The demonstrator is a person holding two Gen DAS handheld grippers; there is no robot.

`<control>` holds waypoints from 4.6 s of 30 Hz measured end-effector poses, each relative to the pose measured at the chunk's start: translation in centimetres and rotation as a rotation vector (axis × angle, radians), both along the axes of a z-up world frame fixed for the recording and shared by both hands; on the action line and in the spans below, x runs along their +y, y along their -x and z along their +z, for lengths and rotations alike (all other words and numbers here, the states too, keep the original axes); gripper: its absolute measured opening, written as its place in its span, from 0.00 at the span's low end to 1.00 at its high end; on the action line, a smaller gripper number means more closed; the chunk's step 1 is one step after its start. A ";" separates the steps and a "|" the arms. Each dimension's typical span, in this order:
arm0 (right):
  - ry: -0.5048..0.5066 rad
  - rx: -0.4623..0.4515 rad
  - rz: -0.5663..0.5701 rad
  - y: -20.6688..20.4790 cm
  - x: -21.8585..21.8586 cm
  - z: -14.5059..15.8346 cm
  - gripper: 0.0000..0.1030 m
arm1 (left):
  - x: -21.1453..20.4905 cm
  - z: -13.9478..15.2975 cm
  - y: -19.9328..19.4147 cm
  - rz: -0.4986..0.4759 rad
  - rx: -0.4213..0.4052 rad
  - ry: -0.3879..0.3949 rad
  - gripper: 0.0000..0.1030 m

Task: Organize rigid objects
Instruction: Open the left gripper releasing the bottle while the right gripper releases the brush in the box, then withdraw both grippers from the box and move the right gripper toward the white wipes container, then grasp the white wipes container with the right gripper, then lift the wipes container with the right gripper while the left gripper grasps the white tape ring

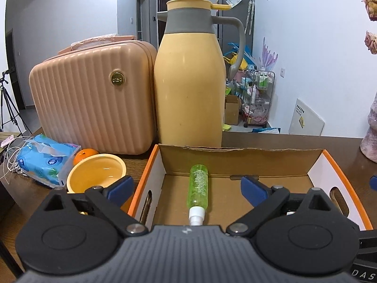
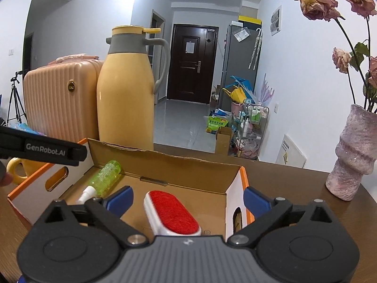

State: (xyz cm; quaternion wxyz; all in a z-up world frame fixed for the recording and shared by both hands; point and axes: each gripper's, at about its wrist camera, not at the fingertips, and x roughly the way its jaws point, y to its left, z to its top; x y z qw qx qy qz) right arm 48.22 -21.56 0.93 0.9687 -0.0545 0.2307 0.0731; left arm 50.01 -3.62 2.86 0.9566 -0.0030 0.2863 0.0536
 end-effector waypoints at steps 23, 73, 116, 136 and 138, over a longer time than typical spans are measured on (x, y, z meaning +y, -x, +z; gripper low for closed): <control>-0.081 -0.082 0.009 7.5 -2.3 0.9 1.00 | 1.3 -0.2 6.5 -0.001 -0.072 0.008 1.00; -0.030 0.045 0.129 24.1 -7.8 -4.5 1.00 | 1.2 -3.4 26.8 -0.121 -0.036 0.085 1.00; -0.058 -0.010 0.165 21.3 -7.8 -6.6 0.79 | -3.3 -5.8 24.7 -0.158 0.068 0.069 1.00; -0.124 -0.095 0.055 21.9 -10.0 -5.8 0.79 | -7.2 -7.2 21.4 -0.225 0.068 0.114 0.76; -0.128 -0.096 0.057 21.9 -10.0 -5.8 0.79 | -7.1 -7.4 21.3 -0.227 0.077 0.128 0.76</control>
